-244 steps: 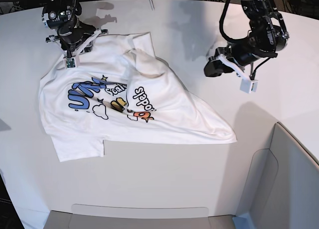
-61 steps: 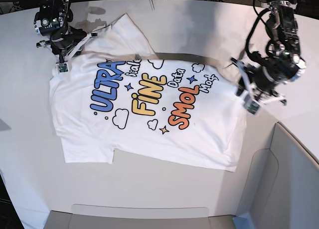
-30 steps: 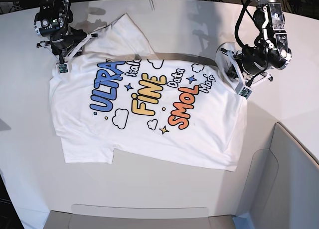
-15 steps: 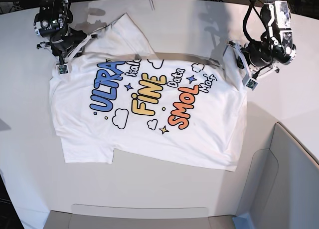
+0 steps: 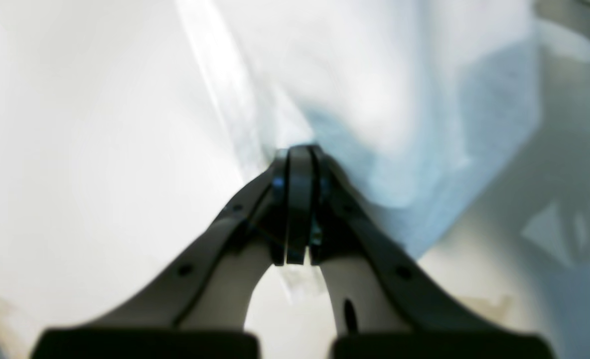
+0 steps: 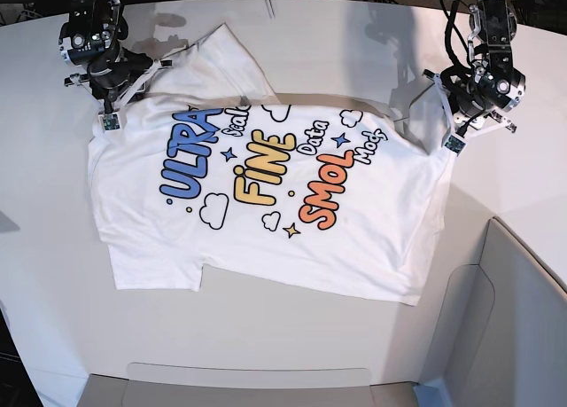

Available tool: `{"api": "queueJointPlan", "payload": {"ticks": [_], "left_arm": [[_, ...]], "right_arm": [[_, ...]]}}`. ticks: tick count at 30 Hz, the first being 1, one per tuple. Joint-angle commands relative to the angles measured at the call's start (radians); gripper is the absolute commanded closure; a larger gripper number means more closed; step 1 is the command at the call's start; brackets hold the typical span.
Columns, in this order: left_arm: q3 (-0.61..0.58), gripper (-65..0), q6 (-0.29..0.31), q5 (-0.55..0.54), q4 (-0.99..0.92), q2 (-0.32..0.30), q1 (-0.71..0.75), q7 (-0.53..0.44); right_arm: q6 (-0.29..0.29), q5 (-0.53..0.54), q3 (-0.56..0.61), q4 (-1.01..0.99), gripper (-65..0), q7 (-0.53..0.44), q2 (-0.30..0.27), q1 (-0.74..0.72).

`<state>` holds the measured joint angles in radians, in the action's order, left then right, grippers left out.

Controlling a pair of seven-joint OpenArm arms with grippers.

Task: Layout the t-shirt on the table in an organized manner, then fold the t-shirt properly

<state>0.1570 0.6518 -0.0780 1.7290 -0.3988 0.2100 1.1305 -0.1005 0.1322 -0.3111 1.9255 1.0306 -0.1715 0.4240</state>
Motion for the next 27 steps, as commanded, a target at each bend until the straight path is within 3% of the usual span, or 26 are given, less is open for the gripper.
{"api": "queueJointPlan", "payload": {"ticks": [1,8,15,20,27], "left_arm": [[0.005,0.0,-0.003,0.03,-0.016,-0.01,-0.01,0.001],[0.011,0.0,-0.003,0.119,-0.197,-0.01,-0.133,-0.043],[0.011,0.0,-0.003,0.123,-0.214,-0.015,-0.188,-0.031],[0.011,0.0,-0.003,0.169,-0.214,-0.018,-0.185,0.009],[0.037,0.0,-0.003,0.223,-0.185,-0.024,-0.126,0.006]], "right_arm": [[0.0,-0.013,-0.006,0.007,-13.9,0.032,-0.006,0.016],[0.0,-0.013,-0.006,0.007,-13.9,0.032,-0.006,0.031],[0.0,-0.013,-0.006,0.01,-13.9,0.032,-0.006,0.04],[0.0,-0.013,-0.007,0.005,-13.9,0.032,-0.032,0.042],[0.0,-0.013,-0.127,0.004,-13.9,0.032,-0.032,0.034]]}}
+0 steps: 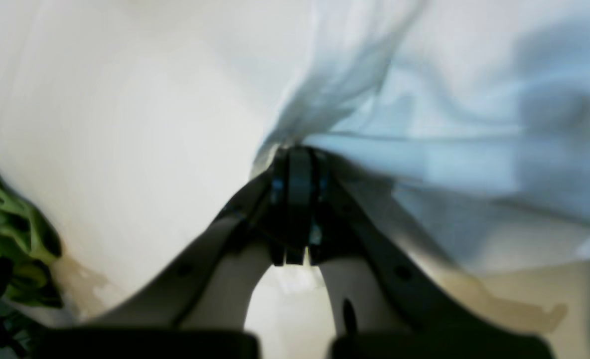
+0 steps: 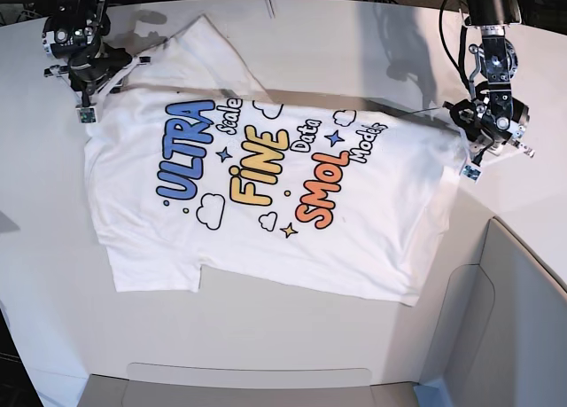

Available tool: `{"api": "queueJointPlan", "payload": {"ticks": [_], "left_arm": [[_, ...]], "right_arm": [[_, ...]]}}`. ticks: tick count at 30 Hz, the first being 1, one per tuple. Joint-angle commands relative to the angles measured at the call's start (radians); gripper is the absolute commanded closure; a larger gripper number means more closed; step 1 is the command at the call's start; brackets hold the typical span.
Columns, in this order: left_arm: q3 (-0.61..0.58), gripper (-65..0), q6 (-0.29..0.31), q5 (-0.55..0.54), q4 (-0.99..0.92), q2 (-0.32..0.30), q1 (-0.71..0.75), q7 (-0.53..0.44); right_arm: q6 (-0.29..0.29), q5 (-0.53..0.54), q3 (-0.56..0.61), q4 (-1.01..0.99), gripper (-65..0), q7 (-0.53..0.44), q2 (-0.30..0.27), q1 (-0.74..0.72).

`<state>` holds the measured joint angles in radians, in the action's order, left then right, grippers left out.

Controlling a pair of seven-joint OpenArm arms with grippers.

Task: Layout the t-shirt on the table in an organized manner, then fold the t-shirt properly

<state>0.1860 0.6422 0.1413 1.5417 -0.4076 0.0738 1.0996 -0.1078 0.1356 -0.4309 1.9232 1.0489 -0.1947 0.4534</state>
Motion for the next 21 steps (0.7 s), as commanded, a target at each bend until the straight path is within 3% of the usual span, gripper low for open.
{"api": "queueJointPlan", "payload": {"ticks": [1,18,21], "left_arm": [[0.028,0.0,0.006,0.004,0.033,-0.018,0.025,0.037],[0.071,0.0,0.011,0.002,0.405,-0.014,0.106,0.047],[0.071,-2.3,0.009,0.002,0.437,0.008,0.105,0.047]], "right_arm": [[0.007,-0.017,-0.023,0.005,-13.9,0.014,-0.009,0.005],[0.006,0.002,-0.092,0.066,-14.0,0.012,-0.001,0.003],[-0.034,0.066,-0.116,0.086,-14.0,0.014,-0.002,0.002]]}}
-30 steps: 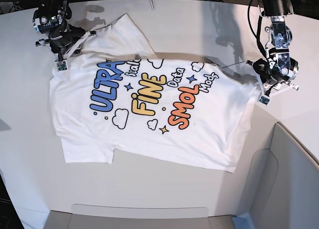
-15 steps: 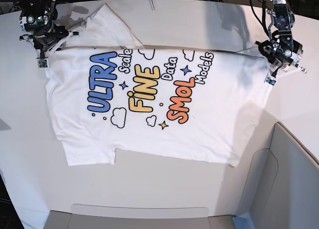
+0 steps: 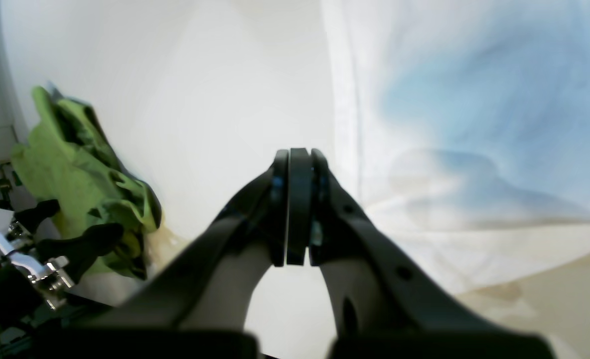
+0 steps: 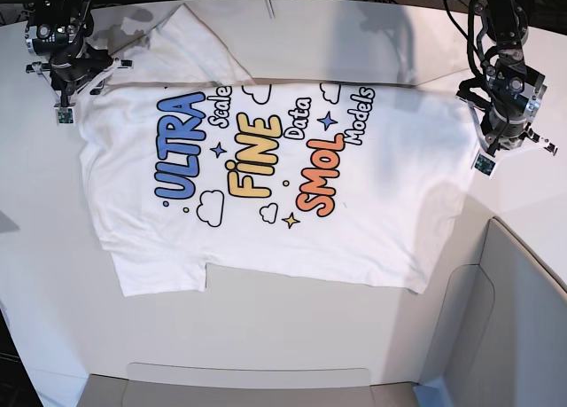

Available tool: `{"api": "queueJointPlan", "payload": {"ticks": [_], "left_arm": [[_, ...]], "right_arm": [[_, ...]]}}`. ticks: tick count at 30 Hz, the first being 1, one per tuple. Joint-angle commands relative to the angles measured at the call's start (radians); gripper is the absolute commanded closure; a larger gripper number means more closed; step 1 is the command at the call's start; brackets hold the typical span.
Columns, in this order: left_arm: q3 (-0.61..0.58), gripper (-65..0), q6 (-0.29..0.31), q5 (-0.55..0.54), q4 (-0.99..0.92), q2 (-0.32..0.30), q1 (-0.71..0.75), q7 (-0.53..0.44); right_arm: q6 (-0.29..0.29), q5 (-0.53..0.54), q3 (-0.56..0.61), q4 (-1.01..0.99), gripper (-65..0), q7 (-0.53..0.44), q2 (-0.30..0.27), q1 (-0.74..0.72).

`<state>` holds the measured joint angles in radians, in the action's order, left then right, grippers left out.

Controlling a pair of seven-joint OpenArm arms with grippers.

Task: Layout the t-shirt on the table in an organized manner, then fold the t-shirt properly

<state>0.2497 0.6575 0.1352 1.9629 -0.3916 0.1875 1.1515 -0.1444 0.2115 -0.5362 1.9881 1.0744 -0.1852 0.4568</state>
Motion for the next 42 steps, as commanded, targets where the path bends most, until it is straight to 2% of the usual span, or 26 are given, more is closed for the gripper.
{"api": "queueJointPlan", "payload": {"ticks": [1,8,11,15,18,21,25,27,30,36,38,42], "left_arm": [[0.01,-2.7,-0.006,0.008,0.022,0.001,-0.009,-0.005],[0.021,-2.9,-0.003,0.008,0.025,0.024,-0.009,-0.005],[0.013,-2.9,0.0,0.008,0.026,0.027,-0.009,-0.005],[0.018,-3.0,0.0,0.008,0.026,0.039,-0.004,-0.005],[0.02,-3.1,0.0,0.008,0.026,0.046,-0.003,-0.005],[0.02,-3.2,0.0,0.008,0.025,0.049,0.0,-0.005],[0.017,-3.2,0.0,0.008,0.025,0.049,0.0,-0.005],[0.017,-3.2,0.0,0.008,0.023,0.049,0.0,-0.005],[0.017,-3.2,0.0,0.008,0.023,0.049,0.002,-0.005],[0.013,-3.2,0.0,0.008,0.023,0.049,0.023,-0.005],[0.015,-3.2,0.0,0.008,0.023,0.049,0.023,-0.005],[0.015,-3.2,0.0,0.008,0.023,0.049,0.023,-0.005]], "right_arm": [[-0.01,0.009,-0.022,0.024,-14.0,-0.012,-0.012,-0.002],[-0.113,0.153,-0.051,0.047,-14.1,-0.012,-0.013,0.006],[-0.149,0.302,-0.147,0.049,-14.0,-0.01,0.023,0.012],[-0.169,0.59,-0.308,0.049,-14.0,0.013,0.086,0.064],[-0.169,0.77,-0.393,0.044,-14.0,0.114,0.092,0.095],[-0.169,0.899,-0.486,0.041,-14.0,0.232,0.148,0.102],[-0.171,0.926,-0.546,0.041,-14.0,0.316,0.204,0.102],[-0.179,0.934,-0.548,0.041,-14.0,0.322,0.227,0.121],[-0.235,0.957,-0.54,0.041,-14.0,0.322,0.266,0.147],[-0.24,0.954,-0.545,0.04,-14.0,0.322,0.316,0.15],[-0.238,0.94,-0.54,0.021,-14.0,0.322,0.319,0.145],[-0.237,0.845,-0.539,-0.059,-14.0,0.322,0.329,0.113]]}}
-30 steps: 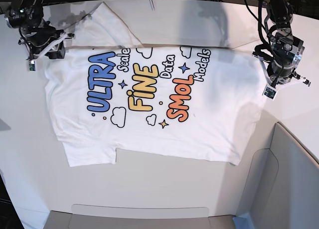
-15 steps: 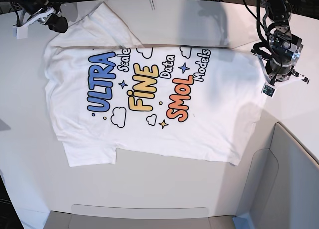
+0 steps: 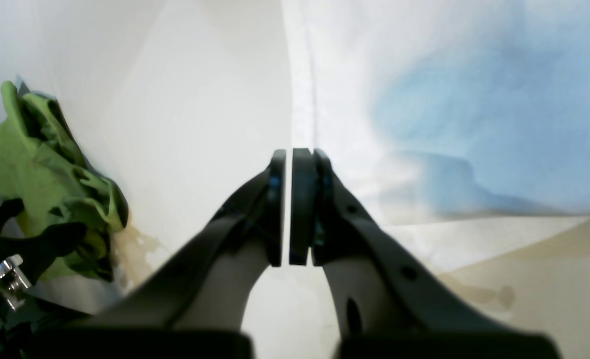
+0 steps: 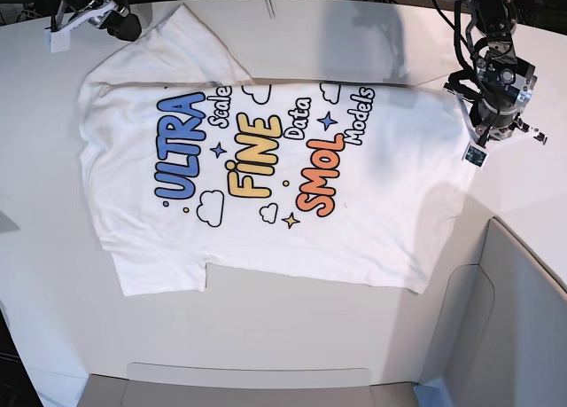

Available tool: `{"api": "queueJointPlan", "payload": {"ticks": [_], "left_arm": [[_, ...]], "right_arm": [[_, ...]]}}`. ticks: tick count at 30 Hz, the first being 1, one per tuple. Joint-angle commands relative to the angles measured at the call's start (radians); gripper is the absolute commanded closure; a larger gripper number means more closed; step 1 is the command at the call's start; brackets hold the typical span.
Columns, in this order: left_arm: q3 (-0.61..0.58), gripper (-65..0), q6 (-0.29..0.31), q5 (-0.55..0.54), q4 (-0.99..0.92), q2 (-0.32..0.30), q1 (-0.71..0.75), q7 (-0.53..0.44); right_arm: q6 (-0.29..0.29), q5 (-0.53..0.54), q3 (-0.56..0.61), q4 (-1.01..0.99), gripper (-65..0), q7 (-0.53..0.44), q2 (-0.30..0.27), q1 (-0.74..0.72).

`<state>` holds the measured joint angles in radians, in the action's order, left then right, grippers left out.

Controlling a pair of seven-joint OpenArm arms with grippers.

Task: Layout the t-shirt on the table in an organized manner, then fold the t-shirt properly

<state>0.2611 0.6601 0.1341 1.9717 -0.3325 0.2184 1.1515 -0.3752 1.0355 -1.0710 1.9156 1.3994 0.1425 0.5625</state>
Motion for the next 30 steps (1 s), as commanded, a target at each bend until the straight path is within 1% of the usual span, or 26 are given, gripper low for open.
{"api": "queueJointPlan", "payload": {"ticks": [1,4,9,13,17,18,19,21,22,23,26,28,30], "left_arm": [[0.005,-3.2,-0.003,0.009,0.015,-0.01,-0.007,-0.005],[0.007,-3.2,-0.003,0.009,0.015,-0.01,-0.007,-0.005],[0.007,-3.2,-0.003,0.009,0.015,-0.01,-0.007,-0.005],[0.007,-3.2,-0.003,0.011,0.015,-0.01,-0.007,-0.005],[0.007,-3.2,-0.003,0.012,0.015,-0.01,-0.007,-0.005],[0.007,-3.2,-0.003,0.012,0.013,-0.01,-0.007,-0.005],[0.007,-3.2,-0.003,0.012,0.013,-0.01,-0.007,-0.005],[0.007,-3.2,-0.003,0.012,0.013,-0.01,-0.007,-0.005],[0.007,-3.2,-0.003,0.012,0.013,-0.01,-0.007,-0.005],[0.007,-3.2,-0.003,0.012,0.013,-0.01,-0.007,-0.005],[0.007,-3.2,-0.003,0.012,0.013,-0.01,-0.007,-0.005],[0.007,-3.2,-0.003,0.012,0.013,-0.01,-0.007,-0.005],[0.007,-3.2,-0.003,0.012,0.013,-0.01,-0.007,-0.005]], "right_arm": [[-0.006,-0.001,-0.004,-0.008,-14.0,-0.003,0.003,0.0],[-0.006,-0.051,-0.004,-0.075,-14.0,-0.003,0.004,-0.029],[-0.006,-0.079,-0.002,-0.138,-14.0,-0.003,0.004,-0.069],[-0.006,-0.122,-0.002,-0.158,-14.0,-0.003,0.006,-0.101],[-0.006,-0.134,0.018,-0.16,-13.8,-0.003,0.007,-0.118],[-0.006,-0.134,0.035,-0.155,-13.2,-0.003,0.007,-0.118],[-0.006,-0.134,0.047,-0.15,-10.7,-0.003,0.007,-0.118],[-0.006,-0.134,0.053,-0.15,-2.3,-0.003,0.006,-0.12],[-0.003,-0.134,0.053,-0.15,0.0,-0.003,0.006,-0.12],[0.009,-0.134,0.053,-0.15,0.0,-0.003,0.003,-0.12],[0.071,-0.133,0.053,-0.149,0.0,-0.003,-0.004,-0.111],[0.075,-0.131,0.047,-0.118,0.0,-0.003,-0.007,-0.095],[0.075,-0.129,0.048,-0.064,0.0,-0.003,-0.027,-0.072]]}}
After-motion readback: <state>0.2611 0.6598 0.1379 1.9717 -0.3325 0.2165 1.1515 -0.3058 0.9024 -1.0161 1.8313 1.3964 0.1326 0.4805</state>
